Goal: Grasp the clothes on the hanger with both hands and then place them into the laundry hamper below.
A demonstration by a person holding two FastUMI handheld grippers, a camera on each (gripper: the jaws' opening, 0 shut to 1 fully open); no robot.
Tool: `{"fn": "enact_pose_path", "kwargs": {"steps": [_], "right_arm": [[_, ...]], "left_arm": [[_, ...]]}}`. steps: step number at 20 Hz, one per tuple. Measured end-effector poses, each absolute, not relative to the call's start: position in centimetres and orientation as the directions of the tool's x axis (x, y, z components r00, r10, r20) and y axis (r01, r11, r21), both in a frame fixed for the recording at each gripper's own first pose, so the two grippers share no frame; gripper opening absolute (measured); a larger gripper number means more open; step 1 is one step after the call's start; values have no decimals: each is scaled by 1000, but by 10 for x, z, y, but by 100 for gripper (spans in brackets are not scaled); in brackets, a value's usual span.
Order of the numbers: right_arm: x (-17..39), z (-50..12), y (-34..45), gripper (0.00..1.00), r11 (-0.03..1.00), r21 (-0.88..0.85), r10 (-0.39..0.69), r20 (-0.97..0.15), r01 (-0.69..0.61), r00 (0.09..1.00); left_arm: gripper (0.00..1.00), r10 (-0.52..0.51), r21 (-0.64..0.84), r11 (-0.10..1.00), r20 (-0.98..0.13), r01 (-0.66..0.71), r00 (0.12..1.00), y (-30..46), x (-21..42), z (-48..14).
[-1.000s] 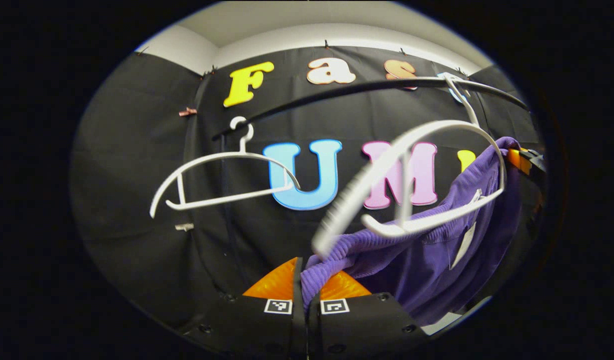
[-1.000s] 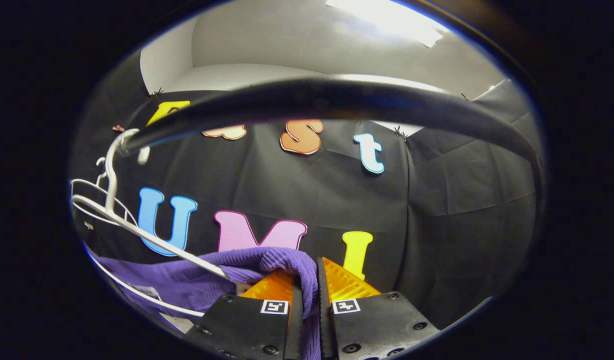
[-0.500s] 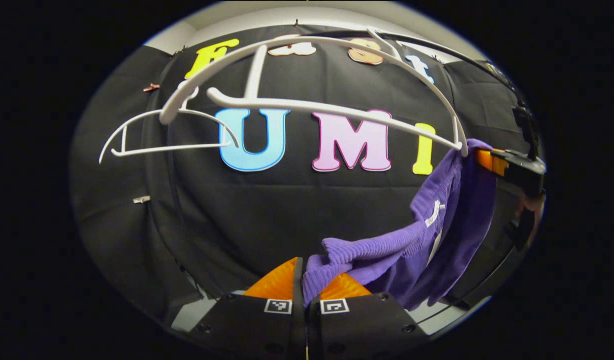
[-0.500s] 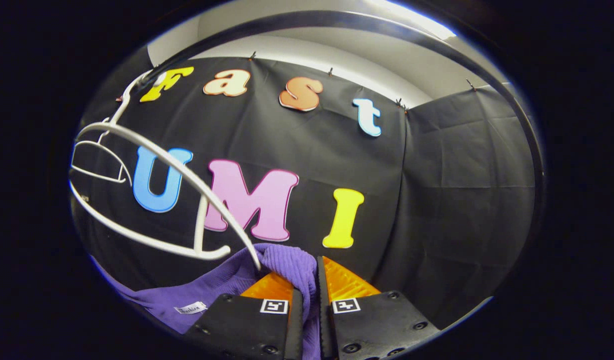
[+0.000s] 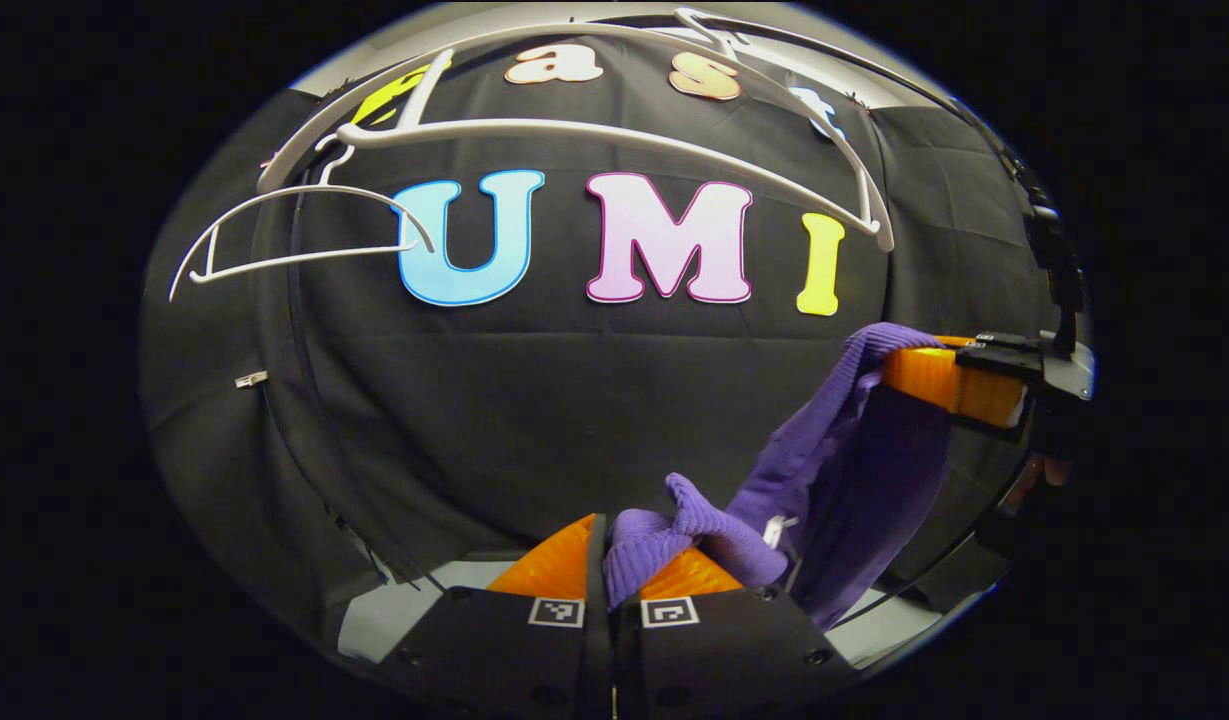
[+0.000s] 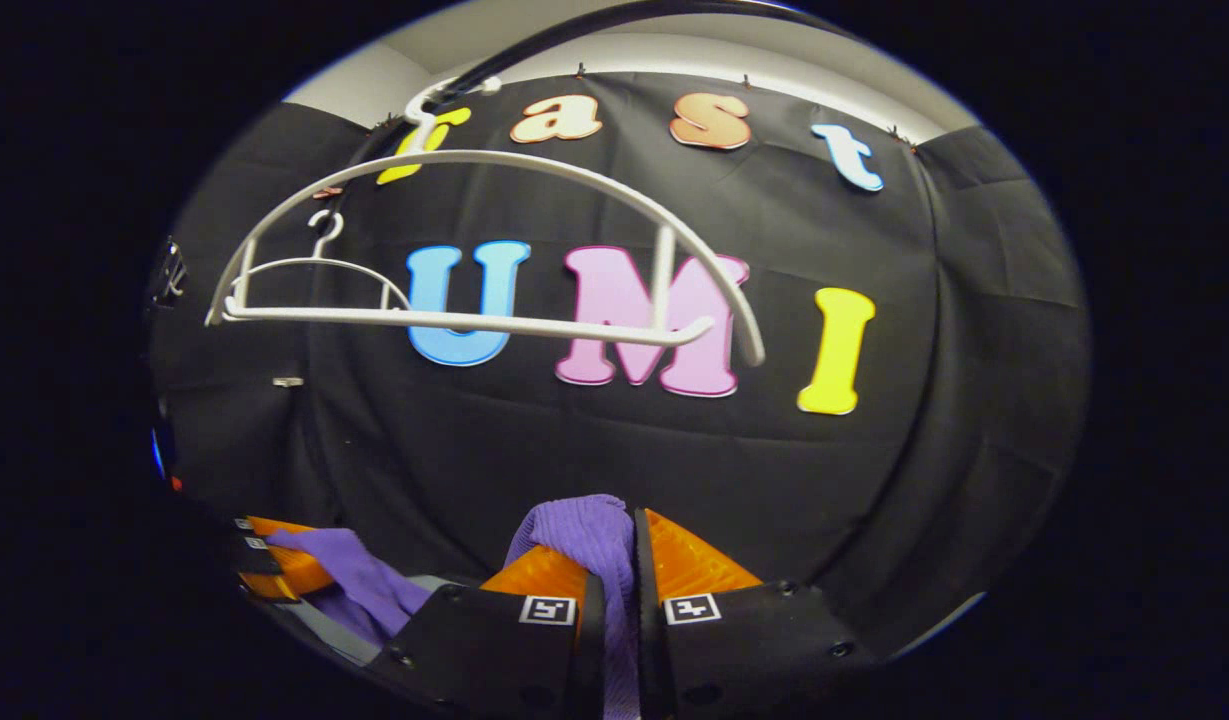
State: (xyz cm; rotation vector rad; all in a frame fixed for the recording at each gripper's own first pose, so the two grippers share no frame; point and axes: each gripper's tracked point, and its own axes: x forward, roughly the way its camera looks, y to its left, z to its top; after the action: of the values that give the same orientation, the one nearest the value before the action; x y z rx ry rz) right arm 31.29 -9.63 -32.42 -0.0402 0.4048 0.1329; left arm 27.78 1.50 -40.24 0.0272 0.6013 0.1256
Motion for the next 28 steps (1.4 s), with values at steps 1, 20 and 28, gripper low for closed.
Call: {"fn": "enact_pose_path", "kwargs": {"steps": [1, 20, 28], "right_arm": [[309, -326, -85, 18, 986, 33, 162, -403, -163, 901], [209, -468, -28, 18, 945, 223, 323, -750, -239, 577], [196, -492, -36, 27, 954, 230, 298, -801, -193, 520]], "left_arm": [[6, 122, 59, 992, -565, -108, 816, 16, 279, -403], [6, 49, -49, 985, -836, -163, 546, 16, 220, -516], [11, 73, -36, 972, -893, -232, 445, 29, 202, -543]]}}
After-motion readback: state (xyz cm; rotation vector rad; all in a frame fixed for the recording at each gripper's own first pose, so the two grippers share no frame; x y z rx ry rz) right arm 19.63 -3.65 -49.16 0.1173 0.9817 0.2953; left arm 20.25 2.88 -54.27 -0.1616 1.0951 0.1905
